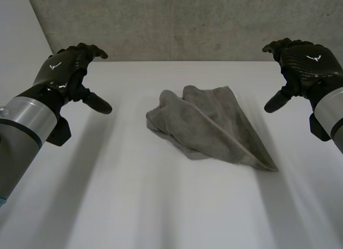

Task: Fold the towel.

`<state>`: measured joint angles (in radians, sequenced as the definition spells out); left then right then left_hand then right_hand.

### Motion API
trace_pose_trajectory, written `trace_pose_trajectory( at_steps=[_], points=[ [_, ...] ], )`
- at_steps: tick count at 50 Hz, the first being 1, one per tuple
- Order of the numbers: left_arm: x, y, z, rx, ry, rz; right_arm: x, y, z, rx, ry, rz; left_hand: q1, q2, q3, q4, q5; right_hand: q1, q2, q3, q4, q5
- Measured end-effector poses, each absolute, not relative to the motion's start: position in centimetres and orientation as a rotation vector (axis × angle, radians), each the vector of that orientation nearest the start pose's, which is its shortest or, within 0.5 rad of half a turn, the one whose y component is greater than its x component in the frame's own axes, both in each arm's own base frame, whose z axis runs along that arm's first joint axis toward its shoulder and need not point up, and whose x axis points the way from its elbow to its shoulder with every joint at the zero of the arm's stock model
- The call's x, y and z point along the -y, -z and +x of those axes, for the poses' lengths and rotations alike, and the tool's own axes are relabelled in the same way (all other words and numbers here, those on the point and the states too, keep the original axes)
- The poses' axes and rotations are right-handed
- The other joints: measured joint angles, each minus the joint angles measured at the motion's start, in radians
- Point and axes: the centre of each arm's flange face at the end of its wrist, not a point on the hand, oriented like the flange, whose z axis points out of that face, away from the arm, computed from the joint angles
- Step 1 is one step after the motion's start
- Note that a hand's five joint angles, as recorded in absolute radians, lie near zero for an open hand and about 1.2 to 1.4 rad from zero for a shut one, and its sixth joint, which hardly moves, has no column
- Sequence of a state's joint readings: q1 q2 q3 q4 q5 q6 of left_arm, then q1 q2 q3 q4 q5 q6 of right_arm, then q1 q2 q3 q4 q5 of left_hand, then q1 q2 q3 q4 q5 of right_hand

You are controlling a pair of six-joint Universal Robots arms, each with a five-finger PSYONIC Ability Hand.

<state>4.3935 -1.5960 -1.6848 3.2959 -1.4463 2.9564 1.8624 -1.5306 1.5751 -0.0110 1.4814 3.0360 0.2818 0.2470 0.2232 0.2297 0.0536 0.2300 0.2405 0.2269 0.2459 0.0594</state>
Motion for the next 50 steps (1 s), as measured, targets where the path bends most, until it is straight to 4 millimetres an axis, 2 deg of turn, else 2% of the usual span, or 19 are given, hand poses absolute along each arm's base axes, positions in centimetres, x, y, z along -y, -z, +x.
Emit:
trace_pose_trajectory(
  at_steps=[28,31,34,38,41,43,50],
  points=[
    [25.2,-27.5,-23.3,-2.577,2.454,0.335,26.2,-30.6,22.9,-2.011,2.057,-0.529,0.000,0.000,0.000,0.000,0.000,0.000,0.000,0.000,0.000,0.000],
    [25.2,-27.5,-23.3,-2.576,2.455,0.336,26.7,-30.5,23.8,-1.984,2.036,-0.556,0.000,0.000,0.000,0.000,0.000,0.000,0.000,0.000,0.000,0.000],
    [25.2,-27.5,-23.3,-2.577,2.456,0.338,27.7,-29.6,25.6,-1.938,1.985,-0.611,0.000,0.000,0.000,0.000,0.000,0.000,0.000,0.000,0.000,0.000],
    [25.1,-27.5,-23.3,-2.579,2.454,0.340,29.9,-26.9,28.5,-1.897,1.885,-0.696,0.000,0.000,0.000,0.000,0.000,0.000,0.000,0.000,0.000,0.000],
    [25.1,-27.5,-23.3,-2.581,2.453,0.341,31.2,-24.7,30.0,-1.894,1.823,-0.734,0.000,0.000,0.000,0.000,0.000,0.000,0.000,0.000,0.000,0.000],
    [25.0,-27.4,-23.3,-2.582,2.452,0.342,32.5,-21.9,31.3,-1.908,1.759,-0.765,0.000,0.000,0.000,0.000,0.000,0.000,0.000,0.000,0.000,0.000],
    [25.0,-27.3,-23.3,-2.587,2.450,0.343,34.6,-15.3,33.5,-1.968,1.644,-0.800,0.000,0.000,0.000,0.000,0.000,0.000,0.000,0.000,0.000,0.000]
  ],
)
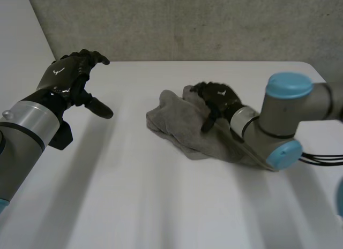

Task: Fold the towel.

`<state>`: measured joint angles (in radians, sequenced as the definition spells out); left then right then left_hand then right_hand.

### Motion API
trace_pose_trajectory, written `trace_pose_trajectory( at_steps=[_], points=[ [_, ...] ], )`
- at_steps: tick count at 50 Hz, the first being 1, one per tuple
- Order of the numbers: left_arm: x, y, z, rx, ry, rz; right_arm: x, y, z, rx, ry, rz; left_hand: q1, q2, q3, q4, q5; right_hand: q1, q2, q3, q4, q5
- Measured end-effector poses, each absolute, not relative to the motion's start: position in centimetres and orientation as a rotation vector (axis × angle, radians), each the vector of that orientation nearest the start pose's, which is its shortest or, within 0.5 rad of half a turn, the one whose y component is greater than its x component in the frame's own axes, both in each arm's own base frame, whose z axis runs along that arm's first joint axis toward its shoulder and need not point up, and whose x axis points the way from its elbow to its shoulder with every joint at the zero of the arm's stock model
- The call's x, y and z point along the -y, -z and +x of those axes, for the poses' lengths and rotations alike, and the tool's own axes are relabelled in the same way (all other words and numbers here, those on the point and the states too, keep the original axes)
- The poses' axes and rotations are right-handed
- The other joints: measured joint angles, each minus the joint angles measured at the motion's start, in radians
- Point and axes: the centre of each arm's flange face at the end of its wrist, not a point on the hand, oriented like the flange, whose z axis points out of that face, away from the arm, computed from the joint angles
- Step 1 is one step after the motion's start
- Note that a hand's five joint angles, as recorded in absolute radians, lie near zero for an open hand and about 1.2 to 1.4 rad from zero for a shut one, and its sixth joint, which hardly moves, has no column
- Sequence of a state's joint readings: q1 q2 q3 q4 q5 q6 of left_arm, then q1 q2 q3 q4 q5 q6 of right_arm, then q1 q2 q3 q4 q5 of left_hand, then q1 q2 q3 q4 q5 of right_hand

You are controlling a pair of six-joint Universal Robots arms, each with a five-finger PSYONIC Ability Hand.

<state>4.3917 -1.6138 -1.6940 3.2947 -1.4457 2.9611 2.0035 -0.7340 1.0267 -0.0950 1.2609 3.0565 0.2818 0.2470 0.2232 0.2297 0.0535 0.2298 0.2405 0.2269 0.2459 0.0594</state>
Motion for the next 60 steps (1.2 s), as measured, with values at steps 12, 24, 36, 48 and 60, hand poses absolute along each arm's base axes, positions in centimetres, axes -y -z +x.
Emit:
trace_pose_trajectory(
  at_steps=[12,24,36,48,60],
  points=[
    [25.0,-27.2,-23.3,-2.591,2.446,0.343,35.6,-12.1,34.9,-1.956,1.607,-0.817,0.000,0.000,0.000,0.000,0.000,0.753,0.744,0.000,0.000,0.748],
    [25.1,-27.3,-23.3,-2.577,2.460,0.338,32.5,-26.7,34.9,-1.486,1.781,-0.754,0.000,0.000,0.000,0.000,0.000,1.034,1.017,0.000,0.000,1.054],
    [25.2,-28.1,-22.8,-2.541,2.491,0.316,25.4,-29.3,33.3,-1.369,1.665,-0.936,0.000,0.000,0.000,0.000,0.000,1.034,1.021,0.000,0.000,1.054],
    [25.0,-28.5,-22.8,-2.528,2.510,0.322,24.6,-22.8,28.9,-1.671,1.648,-1.536,0.000,0.000,0.000,0.000,0.000,0.381,0.380,0.000,0.000,0.363],
    [25.2,-27.5,-23.8,-2.603,2.485,0.432,24.3,-25.2,27.4,-1.823,1.632,-1.209,0.000,0.000,0.000,0.000,0.000,0.000,-0.003,0.000,0.000,0.000]
  ],
)
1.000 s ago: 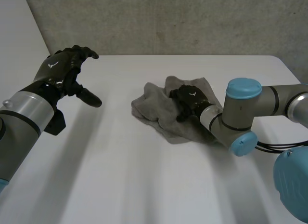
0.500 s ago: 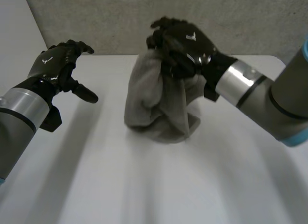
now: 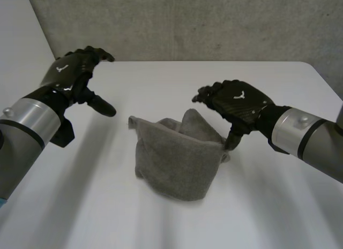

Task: Fold the towel.

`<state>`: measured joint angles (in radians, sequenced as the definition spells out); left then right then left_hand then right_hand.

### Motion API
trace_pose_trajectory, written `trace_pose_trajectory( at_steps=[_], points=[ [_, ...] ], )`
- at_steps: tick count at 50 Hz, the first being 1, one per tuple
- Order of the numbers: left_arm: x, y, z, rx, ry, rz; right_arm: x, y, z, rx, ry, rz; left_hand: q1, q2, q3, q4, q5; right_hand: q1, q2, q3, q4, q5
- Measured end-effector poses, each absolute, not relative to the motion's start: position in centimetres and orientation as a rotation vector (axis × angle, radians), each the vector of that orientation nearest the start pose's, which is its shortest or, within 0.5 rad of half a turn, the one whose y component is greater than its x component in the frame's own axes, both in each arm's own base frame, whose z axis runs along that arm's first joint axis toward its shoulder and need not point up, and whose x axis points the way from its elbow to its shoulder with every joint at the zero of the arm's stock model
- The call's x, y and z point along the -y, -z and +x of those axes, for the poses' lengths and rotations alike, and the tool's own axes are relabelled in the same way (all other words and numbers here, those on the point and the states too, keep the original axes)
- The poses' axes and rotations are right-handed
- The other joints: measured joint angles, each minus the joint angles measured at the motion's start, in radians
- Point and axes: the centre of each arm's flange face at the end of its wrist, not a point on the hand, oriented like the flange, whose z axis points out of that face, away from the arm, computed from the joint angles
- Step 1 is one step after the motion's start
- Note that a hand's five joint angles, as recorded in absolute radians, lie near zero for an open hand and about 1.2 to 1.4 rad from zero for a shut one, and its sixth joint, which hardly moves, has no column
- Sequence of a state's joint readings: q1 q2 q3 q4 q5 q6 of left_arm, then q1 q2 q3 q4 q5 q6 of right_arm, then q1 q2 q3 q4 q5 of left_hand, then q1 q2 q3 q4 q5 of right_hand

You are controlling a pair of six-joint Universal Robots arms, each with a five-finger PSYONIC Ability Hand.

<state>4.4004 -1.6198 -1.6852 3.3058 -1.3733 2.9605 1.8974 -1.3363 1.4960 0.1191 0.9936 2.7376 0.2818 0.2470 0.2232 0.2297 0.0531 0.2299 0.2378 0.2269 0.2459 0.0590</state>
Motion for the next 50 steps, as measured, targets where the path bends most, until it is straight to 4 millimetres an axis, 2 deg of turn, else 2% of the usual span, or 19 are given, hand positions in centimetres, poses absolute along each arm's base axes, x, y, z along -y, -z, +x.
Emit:
trace_pose_trajectory(
  at_steps=[6,14,21,32,41,50],
  points=[
    [25.9,-26.5,-25.0,-2.696,2.470,0.609,23.1,-25.6,26.7,-1.848,1.542,-0.889,0.000,0.000,0.000,0.000,0.000,0.000,0.000,0.000,0.000,0.000],
    [27.9,-25.1,-26.4,-2.784,2.430,0.754,22.0,-23.5,25.4,-1.951,1.385,-0.654,0.000,0.000,0.000,0.000,0.001,0.000,0.000,0.000,0.000,0.000],
    [29.5,-23.3,-27.0,-2.785,2.340,0.838,21.6,-21.1,23.8,-2.059,1.302,-0.557,0.000,0.002,0.000,0.000,0.006,0.040,0.026,0.000,0.000,0.033],
    [29.6,-19.6,-28.3,-2.697,2.118,1.138,21.5,-19.2,21.2,-2.161,1.264,-0.456,0.000,0.002,0.000,0.000,0.021,0.100,0.092,0.000,0.000,0.117],
    [29.1,-17.3,-29.2,-2.738,2.027,1.262,21.0,-18.5,20.9,-2.187,1.238,-0.437,0.006,0.021,0.000,0.000,0.052,0.222,0.223,0.000,0.000,0.237],
    [29.5,-16.8,-29.4,-2.744,2.026,1.274,21.1,-17.5,21.1,-2.199,1.211,-0.437,0.230,0.265,0.000,0.000,0.287,0.377,0.363,0.000,0.000,0.375]
  ],
)
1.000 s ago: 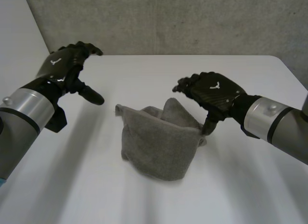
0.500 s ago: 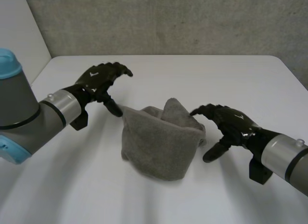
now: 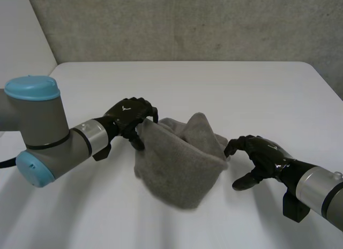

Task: Fold the towel.

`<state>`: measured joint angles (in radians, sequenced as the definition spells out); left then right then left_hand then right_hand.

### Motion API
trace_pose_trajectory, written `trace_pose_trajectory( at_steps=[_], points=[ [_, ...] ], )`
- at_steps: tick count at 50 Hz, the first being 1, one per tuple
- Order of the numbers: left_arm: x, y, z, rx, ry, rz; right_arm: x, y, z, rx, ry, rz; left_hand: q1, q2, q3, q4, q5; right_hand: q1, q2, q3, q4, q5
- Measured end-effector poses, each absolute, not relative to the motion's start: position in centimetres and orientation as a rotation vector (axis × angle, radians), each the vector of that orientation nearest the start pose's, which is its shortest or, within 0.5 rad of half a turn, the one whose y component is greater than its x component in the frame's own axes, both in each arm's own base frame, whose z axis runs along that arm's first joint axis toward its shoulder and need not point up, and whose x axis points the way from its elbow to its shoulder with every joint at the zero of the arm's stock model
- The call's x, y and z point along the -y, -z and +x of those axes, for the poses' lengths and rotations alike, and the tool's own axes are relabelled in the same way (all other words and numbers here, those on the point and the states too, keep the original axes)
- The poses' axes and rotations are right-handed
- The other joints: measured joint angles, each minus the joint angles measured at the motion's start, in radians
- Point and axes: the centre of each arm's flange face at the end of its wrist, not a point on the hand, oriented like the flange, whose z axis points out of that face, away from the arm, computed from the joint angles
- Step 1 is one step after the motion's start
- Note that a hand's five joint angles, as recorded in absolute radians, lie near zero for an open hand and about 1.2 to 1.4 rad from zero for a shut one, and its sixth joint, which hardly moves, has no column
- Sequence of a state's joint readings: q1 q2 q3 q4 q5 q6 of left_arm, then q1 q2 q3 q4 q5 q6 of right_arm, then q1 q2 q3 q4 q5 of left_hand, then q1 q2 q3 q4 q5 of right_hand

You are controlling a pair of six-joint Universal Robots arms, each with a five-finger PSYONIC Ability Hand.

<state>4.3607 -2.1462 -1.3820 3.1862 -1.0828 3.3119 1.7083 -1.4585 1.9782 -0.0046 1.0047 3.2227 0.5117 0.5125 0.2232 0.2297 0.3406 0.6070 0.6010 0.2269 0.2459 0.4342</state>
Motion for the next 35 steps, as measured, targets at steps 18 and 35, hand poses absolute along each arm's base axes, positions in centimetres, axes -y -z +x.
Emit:
trace_pose_trajectory(
  at_steps=[18,35],
  points=[
    [30.1,-16.5,-29.5,-2.736,2.031,1.269,22.1,-17.6,19.4,-2.232,1.245,-0.362,0.734,0.795,0.000,0.000,0.786,0.085,0.088,0.000,0.000,0.090],
    [29.7,-23.0,-27.7,-2.572,2.236,1.178,21.8,-15.1,20.8,-2.254,1.103,-0.408,0.734,0.803,0.000,0.000,0.789,0.109,0.122,0.000,0.000,0.101]
  ],
)
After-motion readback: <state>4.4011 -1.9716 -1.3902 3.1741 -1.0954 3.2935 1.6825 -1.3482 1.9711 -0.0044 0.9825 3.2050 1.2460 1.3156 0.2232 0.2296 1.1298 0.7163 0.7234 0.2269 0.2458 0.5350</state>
